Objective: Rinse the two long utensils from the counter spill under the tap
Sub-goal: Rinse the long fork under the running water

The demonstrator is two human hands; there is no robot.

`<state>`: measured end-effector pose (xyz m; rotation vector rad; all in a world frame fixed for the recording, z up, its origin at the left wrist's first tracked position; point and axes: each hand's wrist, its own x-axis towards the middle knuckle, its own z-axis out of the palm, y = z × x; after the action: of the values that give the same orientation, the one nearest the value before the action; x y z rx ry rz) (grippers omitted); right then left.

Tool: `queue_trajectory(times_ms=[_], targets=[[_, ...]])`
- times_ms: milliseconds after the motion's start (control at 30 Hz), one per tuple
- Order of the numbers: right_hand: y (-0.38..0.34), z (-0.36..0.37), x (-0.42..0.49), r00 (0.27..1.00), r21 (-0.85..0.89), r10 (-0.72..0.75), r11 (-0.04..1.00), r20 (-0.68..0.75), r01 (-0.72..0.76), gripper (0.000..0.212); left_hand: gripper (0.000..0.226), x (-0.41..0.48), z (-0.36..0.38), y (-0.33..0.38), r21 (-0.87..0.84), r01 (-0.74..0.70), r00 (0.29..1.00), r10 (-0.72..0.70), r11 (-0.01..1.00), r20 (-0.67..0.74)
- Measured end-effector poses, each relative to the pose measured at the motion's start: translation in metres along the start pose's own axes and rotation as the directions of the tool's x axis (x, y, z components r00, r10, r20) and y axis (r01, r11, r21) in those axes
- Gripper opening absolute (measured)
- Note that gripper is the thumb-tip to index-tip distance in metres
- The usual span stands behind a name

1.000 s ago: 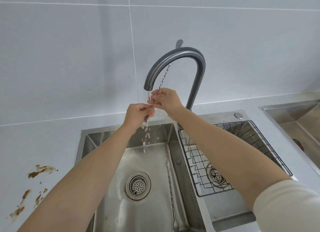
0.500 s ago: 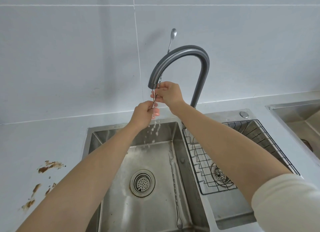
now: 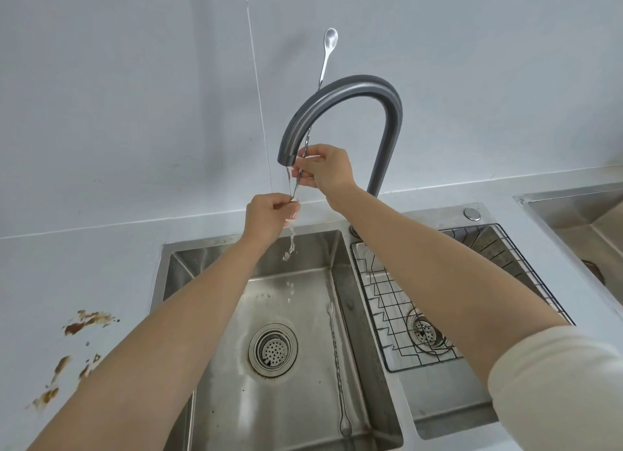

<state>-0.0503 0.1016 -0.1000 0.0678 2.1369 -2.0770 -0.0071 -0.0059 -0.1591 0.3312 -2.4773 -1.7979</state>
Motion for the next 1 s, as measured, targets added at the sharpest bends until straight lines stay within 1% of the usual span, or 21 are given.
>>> queue_trajectory(times_ms=[100, 167, 267, 333, 400, 467, 533, 600, 667, 767, 800, 900, 1000], targets=[[0.010, 0.003, -0.005, 1.000, -0.005, 0.026, 1.000, 0.008, -0.026, 0.017, 0.017, -0.005, 0.001, -0.010, 0.036, 0.028, 1.000, -0.028, 0.999, -0.007], [0.018, 0.003, -0.010, 0.998, -0.010, 0.049, 0.999, 0.028, -0.048, 0.014, 0.016, -0.012, 0.001, -0.017, 0.052, 0.056, 0.998, -0.058, 0.997, 0.038], [0.035, 0.003, -0.020, 0.992, -0.040, 0.101, 0.994, 0.070, -0.099, 0.021, 0.027, -0.028, 0.005, -0.031, 0.085, 0.089, 0.993, -0.095, 0.992, 0.076], [0.049, 0.004, -0.027, 0.985, -0.072, 0.144, 0.988, 0.093, -0.138, 0.022, 0.031, -0.044, 0.010, -0.044, 0.086, 0.091, 0.989, -0.101, 0.992, 0.111], [0.063, 0.004, -0.035, 0.977, -0.123, 0.186, 0.977, 0.108, -0.173, 0.021, 0.030, -0.061, 0.015, -0.058, 0.098, 0.090, 0.986, -0.102, 0.991, 0.131], [0.078, 0.003, -0.043, 0.967, -0.176, 0.225, 0.963, 0.121, -0.202, 0.023, 0.027, -0.079, 0.020, -0.071, 0.087, 0.121, 0.983, -0.132, 0.989, 0.126], [0.094, -0.001, -0.053, 0.958, -0.250, 0.264, 0.940, 0.110, -0.231, 0.020, 0.018, -0.096, 0.025, -0.084, 0.138, 0.133, 0.978, -0.152, 0.981, 0.140], [0.113, -0.004, -0.062, 0.949, -0.339, 0.301, 0.906, 0.089, -0.255, 0.020, 0.016, -0.111, 0.031, -0.098, 0.190, 0.163, 0.963, -0.198, 0.968, 0.183], [0.135, -0.006, -0.070, 0.930, -0.410, 0.360, 0.862, 0.076, -0.300, 0.023, 0.022, -0.124, 0.035, -0.113, 0.205, 0.240, 0.927, -0.287, 0.949, 0.242], [0.172, -0.006, -0.084, 0.872, -0.492, 0.483, 0.779, 0.074, -0.390, 0.014, 0.029, -0.138, 0.041, -0.136, 0.273, 0.342, 0.837, -0.423, 0.899, 0.346], [0.185, -0.005, -0.088, 0.853, -0.518, 0.516, 0.751, 0.073, -0.410, 0.014, 0.029, -0.142, 0.043, -0.143, 0.314, 0.355, 0.805, -0.458, 0.881, 0.376], [0.226, -0.002, -0.099, 0.808, -0.582, 0.584, 0.684, 0.074, -0.441, 0.029, 0.028, -0.152, 0.048, -0.166, 0.406, 0.384, 0.728, -0.543, 0.829, 0.420], [0.260, -0.002, -0.104, 0.764, -0.624, 0.643, 0.622, 0.061, -0.473, 0.030, 0.025, -0.156, 0.054, -0.186, 0.477, 0.414, 0.660, -0.616, 0.776, 0.429]])
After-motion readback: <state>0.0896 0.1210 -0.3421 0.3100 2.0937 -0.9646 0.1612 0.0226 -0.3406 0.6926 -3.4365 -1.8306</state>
